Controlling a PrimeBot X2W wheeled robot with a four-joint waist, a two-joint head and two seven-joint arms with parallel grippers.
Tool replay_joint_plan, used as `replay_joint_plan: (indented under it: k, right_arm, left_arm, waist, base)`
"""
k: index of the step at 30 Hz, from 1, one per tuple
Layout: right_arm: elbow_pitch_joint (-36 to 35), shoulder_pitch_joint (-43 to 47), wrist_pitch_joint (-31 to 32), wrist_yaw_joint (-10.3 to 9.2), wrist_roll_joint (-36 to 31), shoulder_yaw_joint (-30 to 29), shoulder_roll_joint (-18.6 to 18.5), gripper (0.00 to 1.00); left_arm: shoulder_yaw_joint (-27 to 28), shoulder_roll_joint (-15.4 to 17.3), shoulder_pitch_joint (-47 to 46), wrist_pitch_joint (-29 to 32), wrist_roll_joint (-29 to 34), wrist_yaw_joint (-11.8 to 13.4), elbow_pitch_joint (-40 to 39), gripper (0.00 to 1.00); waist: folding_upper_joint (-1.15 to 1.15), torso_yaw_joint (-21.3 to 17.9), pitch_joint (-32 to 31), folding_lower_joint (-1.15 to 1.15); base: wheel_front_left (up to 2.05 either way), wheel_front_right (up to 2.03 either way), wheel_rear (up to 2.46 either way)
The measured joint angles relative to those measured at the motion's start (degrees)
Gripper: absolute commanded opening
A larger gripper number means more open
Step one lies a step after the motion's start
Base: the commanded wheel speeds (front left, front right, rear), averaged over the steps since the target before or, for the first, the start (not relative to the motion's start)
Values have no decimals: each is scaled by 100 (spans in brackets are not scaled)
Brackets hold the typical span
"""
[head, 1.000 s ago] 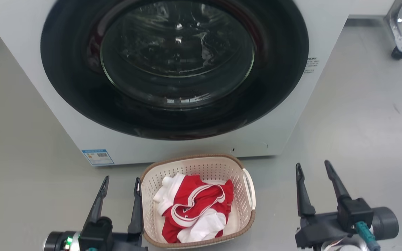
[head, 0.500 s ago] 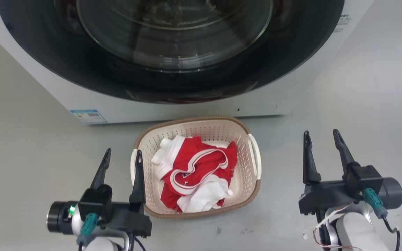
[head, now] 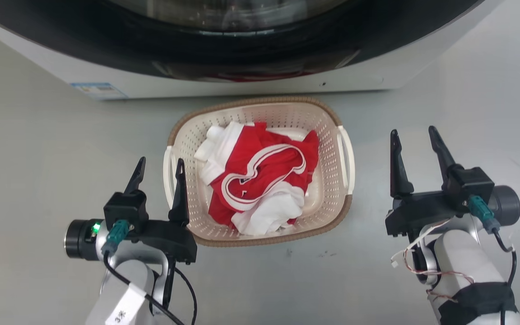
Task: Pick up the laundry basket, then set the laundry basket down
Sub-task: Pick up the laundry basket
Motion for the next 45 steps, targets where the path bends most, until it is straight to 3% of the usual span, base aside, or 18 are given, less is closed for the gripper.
replay_joint_plan:
  k: [13,24,45]
  right_arm:
    - [486,-1067,-1,151,-16,66,-38,100]
    - [889,-1427,-1,183,-16,102,-43,100]
    - [1715,-1909,-1,201,88,318,-44,100]
  left_arm:
    - [-188,-30,-1134,-1,-479,26,719,100]
    - [-234,-51,-1649,-62,-675,47,1296,100]
    - [-396,-63,-2147,-122,-1203,41,2365,100]
  waist:
    - [0,197,1294,0]
    - [0,281,2022,-1]
    - [-1,317,2434,-2]
  base:
    - [0,0,0]
    - [0,0,0]
    - [0,0,0]
